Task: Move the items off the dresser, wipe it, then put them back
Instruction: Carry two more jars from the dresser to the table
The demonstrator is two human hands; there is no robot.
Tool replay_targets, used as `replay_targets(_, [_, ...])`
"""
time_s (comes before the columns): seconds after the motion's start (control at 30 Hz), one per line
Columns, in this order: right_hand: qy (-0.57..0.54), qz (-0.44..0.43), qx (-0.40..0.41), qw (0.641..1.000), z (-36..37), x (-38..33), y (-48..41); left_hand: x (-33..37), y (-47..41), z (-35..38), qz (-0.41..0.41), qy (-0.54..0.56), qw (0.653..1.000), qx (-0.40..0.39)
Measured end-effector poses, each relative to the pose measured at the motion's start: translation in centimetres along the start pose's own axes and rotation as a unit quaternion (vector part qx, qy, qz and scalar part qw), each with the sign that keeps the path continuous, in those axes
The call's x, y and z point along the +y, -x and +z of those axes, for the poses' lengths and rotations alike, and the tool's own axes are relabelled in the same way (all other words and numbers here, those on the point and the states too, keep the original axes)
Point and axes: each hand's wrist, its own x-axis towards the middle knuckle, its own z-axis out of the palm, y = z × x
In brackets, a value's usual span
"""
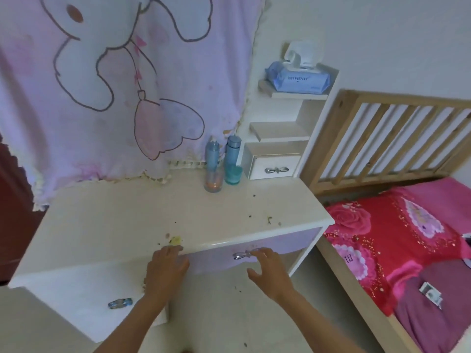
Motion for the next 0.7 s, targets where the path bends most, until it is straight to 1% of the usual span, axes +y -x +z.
replay_targets(0.13, [0.025, 0.006, 0.033, 0.999, -3.2, -0.9, -7.4, 2.2, -7.1, -0.8, 0.051, 0.039, 0.998, 0.026])
replay_targets(0.23, [-0.003, 0.020, 0.060, 0.998, -4.4, -1.5, -11.5, 3.8, -11.9, -1.3, 0.059, 0.040, 0.997, 0.022])
replay_targets(0.3, [-0.017, 0.025, 0.048, 0.998, -3.6, -1.4, -13.3, 4.2, -13.9, -0.6, 0.066, 0.032, 0.997, 0.020])
replay_targets(0.43, [-0.005, 0.022, -0.009, 1.000, -1.9, -0.5, -16.4, 3.7, -16.7, 1.4, 0.061, 0.013, 0.998, -0.012])
replay_targets(0.53, [-0.017, 0.005, 0.001, 1.000, -2.1, 0.5, -20.1, 3.5, -19.4, 3.1, 0.049, -0.005, 0.999, 0.018])
replay_targets(0.7, [-0.061, -0.007, 0.004, 0.998, -3.9, 1.9, -27.7, 6.2, -24.9, 3.8, 0.018, -0.029, 0.999, 0.006])
